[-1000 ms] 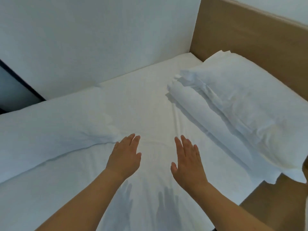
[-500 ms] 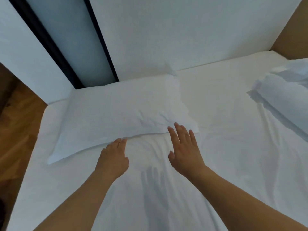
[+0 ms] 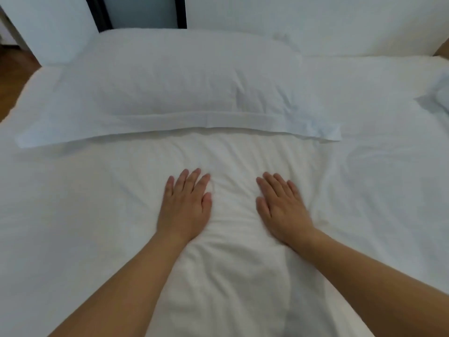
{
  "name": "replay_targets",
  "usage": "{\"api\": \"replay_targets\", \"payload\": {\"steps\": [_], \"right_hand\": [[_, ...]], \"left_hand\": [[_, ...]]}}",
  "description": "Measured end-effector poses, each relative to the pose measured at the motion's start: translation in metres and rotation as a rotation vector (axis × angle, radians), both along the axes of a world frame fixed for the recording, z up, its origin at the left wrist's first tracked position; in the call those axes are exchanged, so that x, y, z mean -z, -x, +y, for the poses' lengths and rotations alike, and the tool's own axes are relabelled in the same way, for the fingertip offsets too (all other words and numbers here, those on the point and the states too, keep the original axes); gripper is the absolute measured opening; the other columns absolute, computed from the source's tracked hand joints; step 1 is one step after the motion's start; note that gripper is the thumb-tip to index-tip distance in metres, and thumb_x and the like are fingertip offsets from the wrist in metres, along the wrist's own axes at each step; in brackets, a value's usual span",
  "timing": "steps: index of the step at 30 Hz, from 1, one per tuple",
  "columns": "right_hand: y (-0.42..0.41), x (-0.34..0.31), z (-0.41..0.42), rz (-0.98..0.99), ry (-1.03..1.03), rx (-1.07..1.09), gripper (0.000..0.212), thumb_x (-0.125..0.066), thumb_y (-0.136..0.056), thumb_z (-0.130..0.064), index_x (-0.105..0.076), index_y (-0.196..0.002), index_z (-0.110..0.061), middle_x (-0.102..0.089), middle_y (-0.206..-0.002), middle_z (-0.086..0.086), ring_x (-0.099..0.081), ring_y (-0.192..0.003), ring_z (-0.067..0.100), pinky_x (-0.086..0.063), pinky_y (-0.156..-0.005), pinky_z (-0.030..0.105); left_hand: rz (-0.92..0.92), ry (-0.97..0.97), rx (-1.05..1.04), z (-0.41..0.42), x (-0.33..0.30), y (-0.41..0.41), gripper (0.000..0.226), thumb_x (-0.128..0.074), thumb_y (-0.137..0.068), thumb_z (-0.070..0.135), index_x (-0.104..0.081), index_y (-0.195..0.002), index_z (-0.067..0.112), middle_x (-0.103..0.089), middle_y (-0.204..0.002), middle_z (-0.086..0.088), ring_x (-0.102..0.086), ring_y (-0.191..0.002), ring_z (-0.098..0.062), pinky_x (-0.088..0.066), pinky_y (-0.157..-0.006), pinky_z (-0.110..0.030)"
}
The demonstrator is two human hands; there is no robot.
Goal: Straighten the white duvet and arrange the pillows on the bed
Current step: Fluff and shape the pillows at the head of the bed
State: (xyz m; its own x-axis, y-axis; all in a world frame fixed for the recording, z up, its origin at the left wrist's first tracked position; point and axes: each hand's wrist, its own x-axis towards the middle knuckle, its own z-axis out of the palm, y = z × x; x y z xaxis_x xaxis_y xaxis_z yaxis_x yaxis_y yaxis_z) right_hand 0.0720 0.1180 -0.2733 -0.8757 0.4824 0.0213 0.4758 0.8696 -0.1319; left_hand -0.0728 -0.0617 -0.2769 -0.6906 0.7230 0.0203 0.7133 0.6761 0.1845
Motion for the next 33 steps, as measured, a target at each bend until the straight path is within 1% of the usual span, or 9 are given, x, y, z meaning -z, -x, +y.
{"api": "replay_targets", "payload": {"steps": [3, 6, 10, 14, 18, 20, 23, 26, 33], "right_hand": [[-0.003, -0.017, -0.007, -0.128, -0.026, -0.025, 0.076, -0.002, -0.083, -0.048, -0.029, -0.149, -0.022, -0.027, -0.157, 0.002, -0.021, -0.145, 0.021, -0.007, -0.119, 0.04], [0.028, -0.035, 0.007, -0.067, -0.107, -0.126, 0.067, -0.016, -0.081, -0.043, -0.044, -0.139, -0.022, -0.038, -0.149, 0.003, -0.03, -0.14, 0.022, -0.006, -0.119, 0.043], [0.086, -0.046, 0.04, 0.039, -0.241, -0.064, 0.073, -0.051, -0.088, -0.036, -0.019, -0.152, -0.022, -0.011, -0.161, 0.006, -0.008, -0.148, 0.027, -0.001, -0.119, 0.051], [0.151, -0.063, 0.083, 0.069, -0.473, -0.122, 0.1, -0.064, -0.079, -0.047, -0.002, -0.154, -0.023, 0.003, -0.162, 0.011, 0.001, -0.148, 0.037, 0.001, -0.11, 0.069], [0.226, -0.06, 0.137, -0.039, -0.512, -0.058, 0.123, -0.064, -0.071, -0.061, 0.021, -0.149, -0.021, 0.011, -0.159, 0.016, 0.003, -0.146, 0.041, 0.0, -0.109, 0.07], [0.258, -0.036, 0.147, -0.044, -0.557, -0.064, 0.115, -0.063, -0.07, -0.057, 0.006, -0.151, -0.013, -0.008, -0.155, 0.02, -0.011, -0.142, 0.04, -0.006, -0.113, 0.061], [0.291, 0.003, 0.164, 0.277, -0.583, -0.148, 0.083, -0.066, -0.064, -0.043, -0.034, -0.132, -0.009, -0.047, -0.124, 0.016, -0.043, -0.116, 0.036, -0.023, -0.101, 0.046], [0.315, 0.023, 0.181, 0.492, -0.585, -0.18, 0.056, -0.057, -0.065, -0.036, -0.043, -0.114, -0.013, -0.051, -0.105, 0.013, -0.043, -0.096, 0.03, -0.025, -0.086, 0.041], [0.328, 0.023, 0.181, 0.51, -0.632, -0.108, 0.031, -0.049, -0.075, -0.027, -0.048, -0.101, -0.01, -0.048, -0.096, 0.017, -0.046, -0.087, 0.034, -0.021, -0.078, 0.041]], "left_hand": [[-0.122, 0.142, 0.071, 0.001, -0.022, 0.012, 0.057, -0.022, -0.099, 0.044, -0.017, -0.153, 0.028, -0.011, -0.162, 0.002, -0.005, -0.149, -0.021, -0.002, -0.12, -0.046], [-0.08, 0.25, 0.126, 0.023, -0.061, 0.044, 0.056, -0.037, -0.096, 0.034, -0.027, -0.15, 0.023, -0.014, -0.16, -0.001, -0.011, -0.147, -0.023, -0.005, -0.119, -0.05], [0.143, 0.154, 0.047, 0.045, -0.082, 0.08, 0.07, -0.043, -0.09, 0.027, -0.013, -0.153, 0.02, -0.002, -0.162, -0.003, 0.0, -0.148, -0.026, -0.002, -0.117, -0.057], [0.314, 0.304, -0.041, 0.054, -0.078, 0.137, 0.102, -0.056, -0.085, 0.037, 0.021, -0.15, 0.021, 0.025, -0.159, -0.003, 0.026, -0.144, -0.031, 0.002, -0.109, -0.071], [0.437, 0.303, -0.206, 0.087, -0.078, 0.218, 0.12, -0.064, -0.081, 0.047, 0.036, -0.144, 0.022, 0.032, -0.155, -0.011, 0.018, -0.145, -0.038, 0.003, -0.107, -0.071], [0.473, 0.336, -0.223, 0.114, -0.062, 0.247, 0.098, -0.05, -0.092, 0.037, 0.025, -0.149, 0.012, 0.015, -0.159, -0.017, 0.002, -0.146, -0.043, -0.004, -0.112, -0.067], [0.561, 0.361, -0.241, 0.16, -0.032, 0.272, 0.055, -0.022, -0.099, 0.007, -0.003, -0.148, -0.01, -0.017, -0.154, -0.031, -0.026, -0.137, -0.052, -0.022, -0.112, -0.061], [0.456, 0.458, -0.281, 0.192, -0.017, 0.284, 0.046, -0.02, -0.099, -0.003, -0.011, -0.14, -0.023, -0.027, -0.146, -0.039, -0.032, -0.133, -0.052, -0.027, -0.109, -0.06], [0.713, 0.459, -0.262, 0.2, -0.003, 0.292, 0.044, -0.022, -0.099, -0.004, -0.016, -0.139, -0.023, -0.028, -0.147, -0.037, -0.032, -0.135, -0.05, -0.03, -0.107, -0.06]]}}
